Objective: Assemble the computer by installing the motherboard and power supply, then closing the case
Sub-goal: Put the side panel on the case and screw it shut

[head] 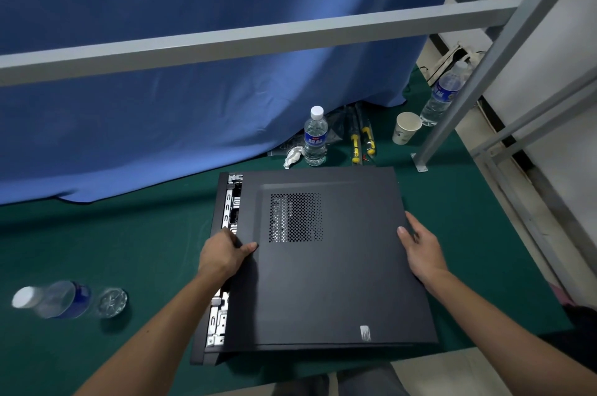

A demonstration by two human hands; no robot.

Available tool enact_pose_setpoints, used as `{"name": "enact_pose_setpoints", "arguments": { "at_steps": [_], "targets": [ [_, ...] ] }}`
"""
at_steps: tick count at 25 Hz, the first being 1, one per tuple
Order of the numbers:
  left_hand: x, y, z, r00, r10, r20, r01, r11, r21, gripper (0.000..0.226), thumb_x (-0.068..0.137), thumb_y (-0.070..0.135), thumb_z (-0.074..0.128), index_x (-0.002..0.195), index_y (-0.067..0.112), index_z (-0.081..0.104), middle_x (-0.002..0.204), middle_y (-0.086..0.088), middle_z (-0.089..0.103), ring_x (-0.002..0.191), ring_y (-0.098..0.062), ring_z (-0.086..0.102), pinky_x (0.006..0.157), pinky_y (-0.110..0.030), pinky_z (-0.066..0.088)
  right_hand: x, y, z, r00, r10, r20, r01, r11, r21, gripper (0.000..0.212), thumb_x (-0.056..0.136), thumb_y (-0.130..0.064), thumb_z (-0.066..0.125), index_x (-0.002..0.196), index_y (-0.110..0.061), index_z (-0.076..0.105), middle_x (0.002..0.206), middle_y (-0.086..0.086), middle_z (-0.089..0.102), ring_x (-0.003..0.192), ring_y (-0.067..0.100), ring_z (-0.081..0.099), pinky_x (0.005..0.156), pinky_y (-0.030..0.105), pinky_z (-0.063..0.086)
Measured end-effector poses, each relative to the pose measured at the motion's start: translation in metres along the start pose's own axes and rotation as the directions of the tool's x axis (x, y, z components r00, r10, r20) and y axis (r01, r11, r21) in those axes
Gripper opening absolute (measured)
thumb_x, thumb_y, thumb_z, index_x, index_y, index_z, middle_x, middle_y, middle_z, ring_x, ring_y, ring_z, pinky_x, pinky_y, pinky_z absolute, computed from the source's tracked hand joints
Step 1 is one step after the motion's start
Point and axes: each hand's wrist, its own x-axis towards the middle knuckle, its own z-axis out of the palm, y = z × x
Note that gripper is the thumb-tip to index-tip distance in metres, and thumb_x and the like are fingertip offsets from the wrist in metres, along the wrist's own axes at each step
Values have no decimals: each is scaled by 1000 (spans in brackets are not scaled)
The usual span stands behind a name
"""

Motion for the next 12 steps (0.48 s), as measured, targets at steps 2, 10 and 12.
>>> {"name": "enact_pose_setpoints", "arguments": {
  "at_steps": [2, 10, 12],
  "targets": [
    [-1, 0, 0, 1000, -10, -8, 10, 1000, 8, 39, 85, 46, 74, 76, 16, 50, 79, -3, 61, 81, -25, 58, 69, -31, 44, -1, 1, 2, 1000, 4, 5, -4, 1000, -7, 50, 104, -18, 48, 152, -20, 35, 145, 0, 51, 131, 18, 50, 115, 41, 37],
    [2, -2, -4, 1000, -20, 3, 20, 1000, 22, 40, 83, 47, 75, 72, 17, 51, 70, 3, 57, 75, -21, 59, 64, -28, 42, -1, -1, 4, 1000, 7, 20, -7, 1000, -2, 50, 103, -16, 49, 152, -19, 35, 145, -1, 50, 132, 16, 49, 115, 37, 36],
    [3, -5, -4, 1000, -15, -2, 15, 1000, 17, 40, 82, 48, 76, 72, 17, 52, 70, 3, 58, 69, -17, 56, 60, -28, 40, -2, -2, 5, 1000, 10, 16, -10, 1000, 2, 50, 103, -16, 49, 152, -20, 35, 145, -3, 50, 129, 12, 49, 112, 31, 36]
  ]
}}
